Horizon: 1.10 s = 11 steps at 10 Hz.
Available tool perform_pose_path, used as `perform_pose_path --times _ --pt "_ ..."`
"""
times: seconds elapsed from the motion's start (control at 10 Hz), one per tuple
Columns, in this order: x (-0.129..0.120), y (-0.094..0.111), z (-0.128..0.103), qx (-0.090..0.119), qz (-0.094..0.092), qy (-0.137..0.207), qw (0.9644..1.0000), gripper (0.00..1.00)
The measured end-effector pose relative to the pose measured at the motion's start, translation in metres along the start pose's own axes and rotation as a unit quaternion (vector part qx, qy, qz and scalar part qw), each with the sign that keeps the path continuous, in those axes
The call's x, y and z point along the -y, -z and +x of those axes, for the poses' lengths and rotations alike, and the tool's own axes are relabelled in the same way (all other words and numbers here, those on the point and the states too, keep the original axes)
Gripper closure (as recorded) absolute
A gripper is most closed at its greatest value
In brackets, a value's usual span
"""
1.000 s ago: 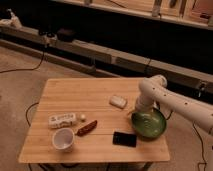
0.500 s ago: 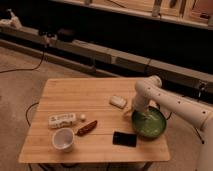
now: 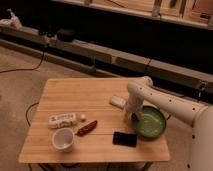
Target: Drag the ceramic bowl in a circle
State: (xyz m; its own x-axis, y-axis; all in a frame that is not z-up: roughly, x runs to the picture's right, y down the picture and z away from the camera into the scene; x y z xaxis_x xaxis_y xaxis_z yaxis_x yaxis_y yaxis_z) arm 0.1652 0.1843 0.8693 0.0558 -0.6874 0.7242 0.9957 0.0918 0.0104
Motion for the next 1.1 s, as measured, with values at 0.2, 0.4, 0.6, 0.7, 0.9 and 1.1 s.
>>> perform_pose_path --times 0.2,0.4,0.6,0.7,0.9,1.1 --pt "-0.009 0.001 0.0 0.009 -0.015 -0.021 0.9996 0.91" --pt "-0.029 0.015 0.008 0.003 -0.032 -0.062 0.9976 1.0" --pt "-0.062 0.036 0.014 -0.007 -0.057 -0.11 0.9923 1.0" --pt "-0.073 0.041 0.015 -0.008 -0.069 -0.127 0.9895 1.0" --pt "-0.088 0.042 0.016 -0.004 -0.082 -0.147 0.9857 1.0" --pt "-0.092 0.04 0.027 -0.002 -0.103 -0.148 0.9835 1.0"
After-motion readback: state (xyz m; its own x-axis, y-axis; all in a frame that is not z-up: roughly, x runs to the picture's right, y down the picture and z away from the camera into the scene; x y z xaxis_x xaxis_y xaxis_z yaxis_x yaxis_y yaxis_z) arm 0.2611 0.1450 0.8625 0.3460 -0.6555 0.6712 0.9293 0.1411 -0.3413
